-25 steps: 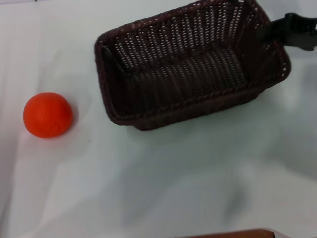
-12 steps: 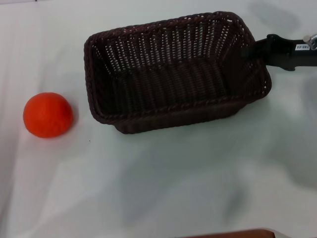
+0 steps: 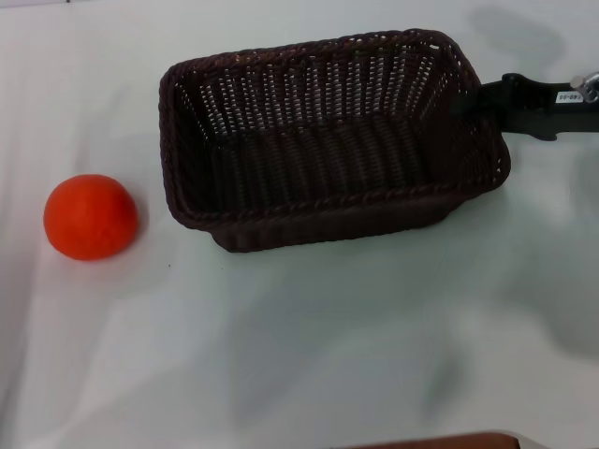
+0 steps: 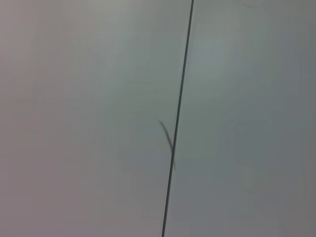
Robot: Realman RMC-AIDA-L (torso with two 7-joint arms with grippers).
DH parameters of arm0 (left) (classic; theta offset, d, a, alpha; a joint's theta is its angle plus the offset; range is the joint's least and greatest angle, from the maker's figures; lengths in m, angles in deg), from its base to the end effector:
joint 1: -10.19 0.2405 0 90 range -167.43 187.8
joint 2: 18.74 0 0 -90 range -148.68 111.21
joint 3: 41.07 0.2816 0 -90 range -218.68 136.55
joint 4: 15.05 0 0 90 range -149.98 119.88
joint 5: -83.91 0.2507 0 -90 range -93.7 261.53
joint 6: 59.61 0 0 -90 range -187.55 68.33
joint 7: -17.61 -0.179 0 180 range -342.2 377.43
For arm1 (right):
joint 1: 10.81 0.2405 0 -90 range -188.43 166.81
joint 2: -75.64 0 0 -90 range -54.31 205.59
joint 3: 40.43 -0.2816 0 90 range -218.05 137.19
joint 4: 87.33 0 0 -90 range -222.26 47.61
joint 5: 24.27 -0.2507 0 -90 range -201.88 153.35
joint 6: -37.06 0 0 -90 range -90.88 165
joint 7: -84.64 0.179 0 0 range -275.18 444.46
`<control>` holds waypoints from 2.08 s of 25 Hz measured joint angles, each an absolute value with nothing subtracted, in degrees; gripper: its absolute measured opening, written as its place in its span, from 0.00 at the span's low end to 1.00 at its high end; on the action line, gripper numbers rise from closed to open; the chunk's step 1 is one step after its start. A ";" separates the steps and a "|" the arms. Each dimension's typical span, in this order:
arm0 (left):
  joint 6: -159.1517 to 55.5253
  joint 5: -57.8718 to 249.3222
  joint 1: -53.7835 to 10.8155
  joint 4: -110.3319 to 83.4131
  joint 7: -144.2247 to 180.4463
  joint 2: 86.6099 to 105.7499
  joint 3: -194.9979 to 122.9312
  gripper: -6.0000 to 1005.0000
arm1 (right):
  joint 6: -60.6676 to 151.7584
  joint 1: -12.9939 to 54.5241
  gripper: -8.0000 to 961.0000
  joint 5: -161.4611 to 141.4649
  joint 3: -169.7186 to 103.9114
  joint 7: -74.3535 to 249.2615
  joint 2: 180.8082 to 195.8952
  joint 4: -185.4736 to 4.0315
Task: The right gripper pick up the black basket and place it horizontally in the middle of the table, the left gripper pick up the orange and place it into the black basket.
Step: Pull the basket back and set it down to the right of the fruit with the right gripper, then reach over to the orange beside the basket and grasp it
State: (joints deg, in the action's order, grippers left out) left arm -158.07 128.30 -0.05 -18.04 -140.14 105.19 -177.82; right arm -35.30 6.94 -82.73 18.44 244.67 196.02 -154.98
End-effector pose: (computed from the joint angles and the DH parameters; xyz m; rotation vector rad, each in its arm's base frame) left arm -0.3833 0.2570 -0.0250 -1.4491 -0.4623 -1.0118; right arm 0.3086 0.4007 0.0010 -1.8886 -1.9408 -0.5607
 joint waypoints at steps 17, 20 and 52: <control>-145.95 128.60 3.53 -27.26 -123.39 103.49 -170.12 0.82 | -41.64 7.24 0.77 -82.67 12.17 243.26 195.29 -159.86; -141.43 131.34 6.42 -33.97 -113.74 100.71 -164.37 0.82 | -42.93 7.22 0.77 -82.97 8.76 240.85 195.27 -160.94; -123.91 157.75 3.74 -44.27 -108.85 104.87 -163.90 0.76 | -45.91 6.72 0.75 -116.42 -13.79 199.96 195.05 -143.52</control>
